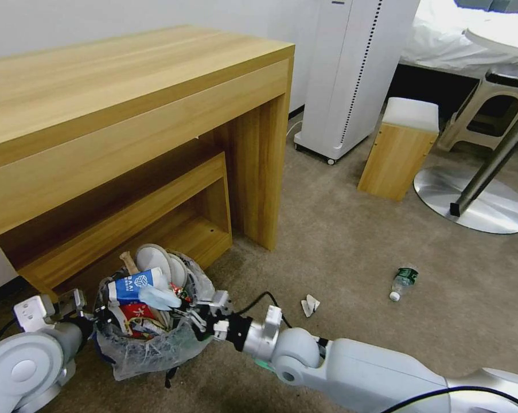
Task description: Pick up the trash bin and place the garbage on the floor into it.
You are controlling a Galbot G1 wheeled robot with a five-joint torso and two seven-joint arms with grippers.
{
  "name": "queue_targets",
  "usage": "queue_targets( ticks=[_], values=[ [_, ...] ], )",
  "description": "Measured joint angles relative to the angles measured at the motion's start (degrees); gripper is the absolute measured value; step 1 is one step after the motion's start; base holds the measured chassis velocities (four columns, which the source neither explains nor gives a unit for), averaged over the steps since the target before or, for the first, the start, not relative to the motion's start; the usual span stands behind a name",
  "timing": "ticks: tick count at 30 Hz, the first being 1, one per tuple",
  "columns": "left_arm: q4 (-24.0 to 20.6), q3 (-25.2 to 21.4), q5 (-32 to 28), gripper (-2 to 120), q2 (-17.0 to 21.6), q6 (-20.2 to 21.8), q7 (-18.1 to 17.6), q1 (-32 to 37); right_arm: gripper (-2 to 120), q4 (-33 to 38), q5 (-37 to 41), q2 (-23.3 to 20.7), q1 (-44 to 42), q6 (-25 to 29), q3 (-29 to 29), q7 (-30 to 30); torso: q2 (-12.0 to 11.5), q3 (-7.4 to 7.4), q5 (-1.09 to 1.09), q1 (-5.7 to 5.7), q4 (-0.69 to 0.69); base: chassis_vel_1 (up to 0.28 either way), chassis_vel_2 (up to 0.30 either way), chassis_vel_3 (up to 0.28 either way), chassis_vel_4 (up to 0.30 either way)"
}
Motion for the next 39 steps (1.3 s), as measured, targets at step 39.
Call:
queue_targets(
  ticks=[39],
  values=[
    [-2.5,0.1,1.1,0,-0.7,0.3,-0.4,1.6,28,-2.9,1.5,3.2,1.5,-3.7,-3.1,2.4,0.0,0.00,0.00,0.00,0.00,0.000,0.000,0.000,0.000]
  ],
)
